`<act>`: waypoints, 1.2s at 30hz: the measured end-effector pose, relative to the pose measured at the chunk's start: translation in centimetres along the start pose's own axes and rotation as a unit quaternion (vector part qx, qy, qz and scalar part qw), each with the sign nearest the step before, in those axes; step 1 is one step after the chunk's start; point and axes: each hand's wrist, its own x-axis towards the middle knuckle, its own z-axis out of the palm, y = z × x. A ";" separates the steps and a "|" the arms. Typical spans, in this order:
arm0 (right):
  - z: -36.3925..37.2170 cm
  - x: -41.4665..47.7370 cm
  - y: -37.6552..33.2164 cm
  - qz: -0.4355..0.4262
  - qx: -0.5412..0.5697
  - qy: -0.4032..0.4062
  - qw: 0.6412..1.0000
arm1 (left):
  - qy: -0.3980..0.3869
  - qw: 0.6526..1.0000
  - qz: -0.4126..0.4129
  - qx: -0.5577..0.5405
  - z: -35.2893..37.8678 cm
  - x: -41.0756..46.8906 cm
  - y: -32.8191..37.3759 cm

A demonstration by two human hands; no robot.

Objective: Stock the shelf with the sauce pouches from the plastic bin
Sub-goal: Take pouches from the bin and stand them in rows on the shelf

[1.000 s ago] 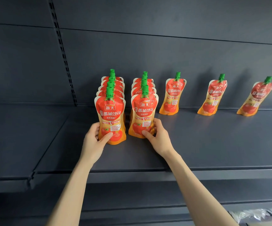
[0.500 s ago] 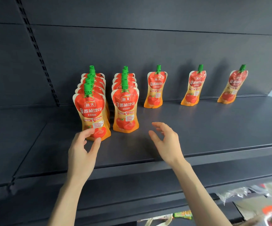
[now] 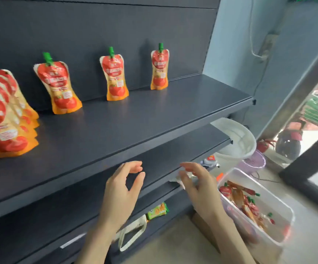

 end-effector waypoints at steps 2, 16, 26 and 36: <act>-3.7 -1.9 4.2 0.036 -0.025 0.016 0.999 | -0.053 0.998 -0.005 -0.020 5.6 -1.1 1.3; -18.6 -8.8 25.1 0.264 -0.045 0.130 0.955 | -0.349 0.935 -0.050 -0.029 32.8 -2.8 6.3; -20.4 -2.9 39.0 0.420 0.015 0.145 0.896 | -0.462 0.876 -0.137 0.007 49.6 3.7 2.4; -16.4 1.2 53.7 0.561 0.076 0.101 0.818 | -0.479 0.808 -0.337 0.059 63.9 6.0 -7.2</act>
